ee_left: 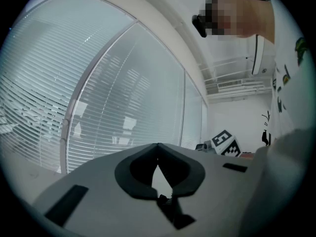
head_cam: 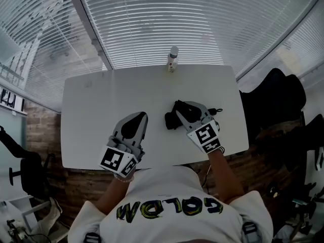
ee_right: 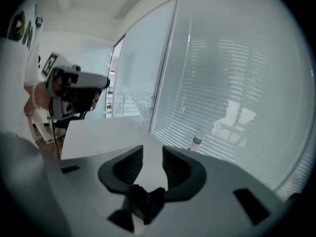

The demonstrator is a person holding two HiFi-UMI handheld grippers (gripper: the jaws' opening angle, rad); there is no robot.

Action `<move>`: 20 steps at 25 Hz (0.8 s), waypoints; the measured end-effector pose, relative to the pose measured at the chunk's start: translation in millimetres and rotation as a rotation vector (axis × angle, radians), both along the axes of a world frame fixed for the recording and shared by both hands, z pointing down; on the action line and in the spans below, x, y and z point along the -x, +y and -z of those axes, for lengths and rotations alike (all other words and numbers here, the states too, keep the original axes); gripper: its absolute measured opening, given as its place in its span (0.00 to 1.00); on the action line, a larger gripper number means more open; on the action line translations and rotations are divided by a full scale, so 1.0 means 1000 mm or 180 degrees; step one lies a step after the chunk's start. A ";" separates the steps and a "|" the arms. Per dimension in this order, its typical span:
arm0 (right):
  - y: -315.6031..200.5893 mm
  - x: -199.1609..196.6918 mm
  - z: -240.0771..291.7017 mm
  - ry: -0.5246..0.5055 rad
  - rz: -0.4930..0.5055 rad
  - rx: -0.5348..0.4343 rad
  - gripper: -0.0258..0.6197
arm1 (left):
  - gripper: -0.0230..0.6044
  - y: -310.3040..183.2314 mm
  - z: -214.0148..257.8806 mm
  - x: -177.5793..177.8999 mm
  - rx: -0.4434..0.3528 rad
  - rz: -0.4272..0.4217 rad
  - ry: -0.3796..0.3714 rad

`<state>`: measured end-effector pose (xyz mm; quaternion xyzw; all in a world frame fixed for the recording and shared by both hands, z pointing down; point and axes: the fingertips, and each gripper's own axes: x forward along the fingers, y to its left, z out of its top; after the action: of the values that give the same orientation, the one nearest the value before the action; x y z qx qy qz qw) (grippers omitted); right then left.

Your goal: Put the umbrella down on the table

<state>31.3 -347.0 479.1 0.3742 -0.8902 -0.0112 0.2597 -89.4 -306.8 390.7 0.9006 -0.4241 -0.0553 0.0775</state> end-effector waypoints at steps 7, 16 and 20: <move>0.018 -0.003 0.075 -0.0767 -0.0100 -0.0274 0.19 | 0.05 0.002 -0.001 0.002 -0.0009 0.0038 -0.0007; 0.040 -0.002 0.125 -0.1087 -0.0066 -0.0469 0.13 | 0.05 0.001 0.003 0.004 -0.0025 0.0065 0.0003; 0.049 -0.002 0.133 -0.1164 -0.0070 -0.0506 0.11 | 0.05 0.003 0.007 0.005 -0.0053 0.0080 0.0021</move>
<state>33.2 -298.5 346.5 0.3991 -0.9147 -0.0105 0.0633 -94.3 -304.0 383.4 0.8956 -0.4346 -0.0628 0.0707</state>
